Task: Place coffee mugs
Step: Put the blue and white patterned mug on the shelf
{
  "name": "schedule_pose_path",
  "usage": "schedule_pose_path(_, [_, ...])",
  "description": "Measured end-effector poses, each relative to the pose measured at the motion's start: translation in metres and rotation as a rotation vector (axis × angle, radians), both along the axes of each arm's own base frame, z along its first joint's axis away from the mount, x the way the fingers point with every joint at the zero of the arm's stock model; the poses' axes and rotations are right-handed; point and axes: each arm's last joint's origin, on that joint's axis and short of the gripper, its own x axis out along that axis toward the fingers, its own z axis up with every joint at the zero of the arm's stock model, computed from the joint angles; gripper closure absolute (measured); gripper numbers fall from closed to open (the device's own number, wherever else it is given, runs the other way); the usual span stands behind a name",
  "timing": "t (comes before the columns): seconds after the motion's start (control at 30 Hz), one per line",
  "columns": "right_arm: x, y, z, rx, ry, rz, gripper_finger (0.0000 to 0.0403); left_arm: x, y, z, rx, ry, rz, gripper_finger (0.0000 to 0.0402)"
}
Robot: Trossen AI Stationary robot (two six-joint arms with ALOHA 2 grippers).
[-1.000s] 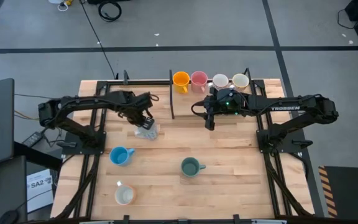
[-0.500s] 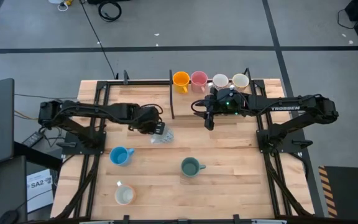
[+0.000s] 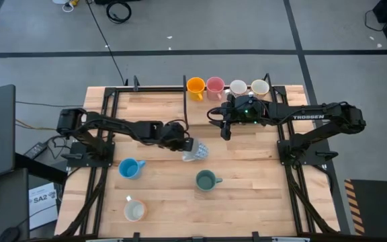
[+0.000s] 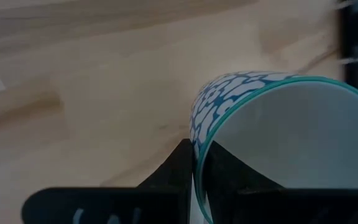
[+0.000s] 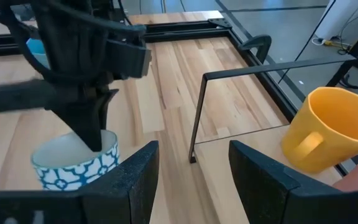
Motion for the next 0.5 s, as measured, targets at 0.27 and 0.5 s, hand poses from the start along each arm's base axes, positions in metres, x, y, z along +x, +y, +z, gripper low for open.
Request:
schedule_pose_path(0.27, [0.0, 0.0, 0.0, 0.0, 0.002, 0.0, 0.0202, -0.008, 0.012, -0.007, 0.033, 0.108, 0.018, 0.037])
schedule_pose_path(0.5, [0.0, 0.0, 0.0, 0.001, 0.003, 0.0, 0.0202, -0.009, 0.02, -0.007, 0.038, 0.112, 0.025, 0.037])
